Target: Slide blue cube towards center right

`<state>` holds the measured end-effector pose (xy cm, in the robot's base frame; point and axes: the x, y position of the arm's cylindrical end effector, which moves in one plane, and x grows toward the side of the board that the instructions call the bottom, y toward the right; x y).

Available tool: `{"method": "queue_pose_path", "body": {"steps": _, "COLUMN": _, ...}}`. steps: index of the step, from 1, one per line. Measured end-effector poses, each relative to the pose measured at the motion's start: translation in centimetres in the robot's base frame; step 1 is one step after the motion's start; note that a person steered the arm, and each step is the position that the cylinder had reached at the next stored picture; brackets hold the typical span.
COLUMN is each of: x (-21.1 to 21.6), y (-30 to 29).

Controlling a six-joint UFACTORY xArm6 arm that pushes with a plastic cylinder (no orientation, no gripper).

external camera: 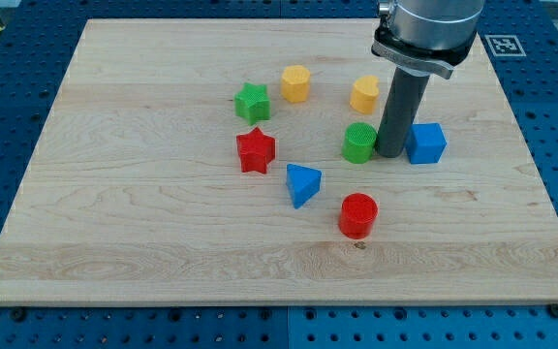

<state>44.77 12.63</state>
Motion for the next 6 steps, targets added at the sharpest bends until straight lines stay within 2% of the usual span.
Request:
{"method": "queue_pose_path", "body": {"steps": 3, "x": 0.0, "y": -2.9}}
{"method": "queue_pose_path", "body": {"steps": 6, "x": 0.1, "y": -1.8}}
